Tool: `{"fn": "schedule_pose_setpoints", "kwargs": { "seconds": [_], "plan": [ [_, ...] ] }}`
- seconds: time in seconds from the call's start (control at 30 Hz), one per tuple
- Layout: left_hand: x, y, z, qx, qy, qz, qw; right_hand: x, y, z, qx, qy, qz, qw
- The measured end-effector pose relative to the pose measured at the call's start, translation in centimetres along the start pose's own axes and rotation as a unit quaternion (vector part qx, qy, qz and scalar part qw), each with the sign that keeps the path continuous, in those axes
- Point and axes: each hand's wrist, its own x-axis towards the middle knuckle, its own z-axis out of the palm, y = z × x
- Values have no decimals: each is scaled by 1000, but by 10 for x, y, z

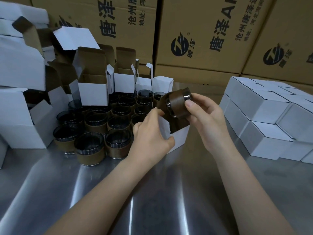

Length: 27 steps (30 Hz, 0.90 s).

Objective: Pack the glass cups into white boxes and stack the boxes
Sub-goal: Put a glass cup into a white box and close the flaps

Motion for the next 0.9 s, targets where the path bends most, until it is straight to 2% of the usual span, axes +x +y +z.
{"fn": "schedule_pose_setpoints", "kwargs": {
  "seconds": [0.2,0.57,0.73,0.9],
  "plan": [
    [3,-5,1,-26,15,8,1000,0,0,-2,-144,-11,-61,988],
    [8,-9,2,-44,21,12,999,0,0,5,-303,-43,-122,944],
    [8,-10,1,-45,24,22,998,1,-1,7,-306,-70,-124,941],
    [9,-10,1,-49,22,25,998,5,2,8,-350,-62,-115,928]
  ]
}}
